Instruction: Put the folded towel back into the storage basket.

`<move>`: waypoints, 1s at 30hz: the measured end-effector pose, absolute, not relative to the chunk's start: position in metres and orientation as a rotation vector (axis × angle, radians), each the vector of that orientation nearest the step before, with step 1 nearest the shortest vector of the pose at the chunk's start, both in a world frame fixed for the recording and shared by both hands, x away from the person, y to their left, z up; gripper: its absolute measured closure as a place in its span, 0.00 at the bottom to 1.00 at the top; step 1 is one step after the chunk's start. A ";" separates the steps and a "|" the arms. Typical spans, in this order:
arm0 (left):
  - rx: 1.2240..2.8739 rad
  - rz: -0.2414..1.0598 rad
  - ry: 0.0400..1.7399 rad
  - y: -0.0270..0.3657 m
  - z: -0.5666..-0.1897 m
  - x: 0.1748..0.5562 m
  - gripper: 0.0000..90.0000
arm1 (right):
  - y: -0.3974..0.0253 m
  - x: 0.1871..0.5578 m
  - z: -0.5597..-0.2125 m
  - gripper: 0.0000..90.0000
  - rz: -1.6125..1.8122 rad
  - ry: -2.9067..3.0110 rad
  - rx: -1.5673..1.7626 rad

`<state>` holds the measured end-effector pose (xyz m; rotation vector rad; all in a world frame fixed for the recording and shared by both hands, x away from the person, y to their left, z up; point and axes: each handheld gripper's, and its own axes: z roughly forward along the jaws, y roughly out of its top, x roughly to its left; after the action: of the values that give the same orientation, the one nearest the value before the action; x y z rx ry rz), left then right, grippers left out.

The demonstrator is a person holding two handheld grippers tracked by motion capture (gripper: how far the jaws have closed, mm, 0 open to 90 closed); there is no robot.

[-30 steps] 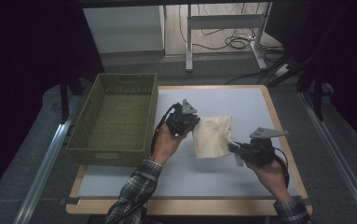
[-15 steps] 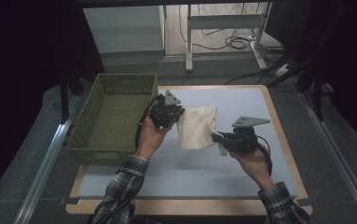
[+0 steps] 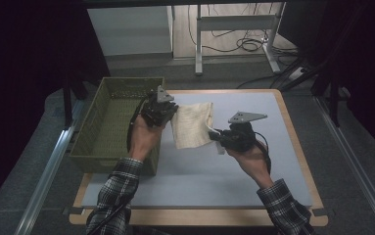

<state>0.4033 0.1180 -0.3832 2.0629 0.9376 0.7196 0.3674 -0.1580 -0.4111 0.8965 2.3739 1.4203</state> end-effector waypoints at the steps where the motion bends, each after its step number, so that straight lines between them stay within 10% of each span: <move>1: 2.065 0.728 0.941 0.120 -0.383 0.404 0.92 | -0.155 0.369 -0.411 0.90 1.423 2.376 0.897; 30: 2.023 0.889 1.032 0.193 -0.354 0.406 0.92 | -0.064 0.387 -0.392 0.90 1.460 2.403 0.783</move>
<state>0.4057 0.1931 -0.3539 2.0225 1.0320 0.8890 0.3866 -0.0640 -0.3922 0.7830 2.4031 1.4604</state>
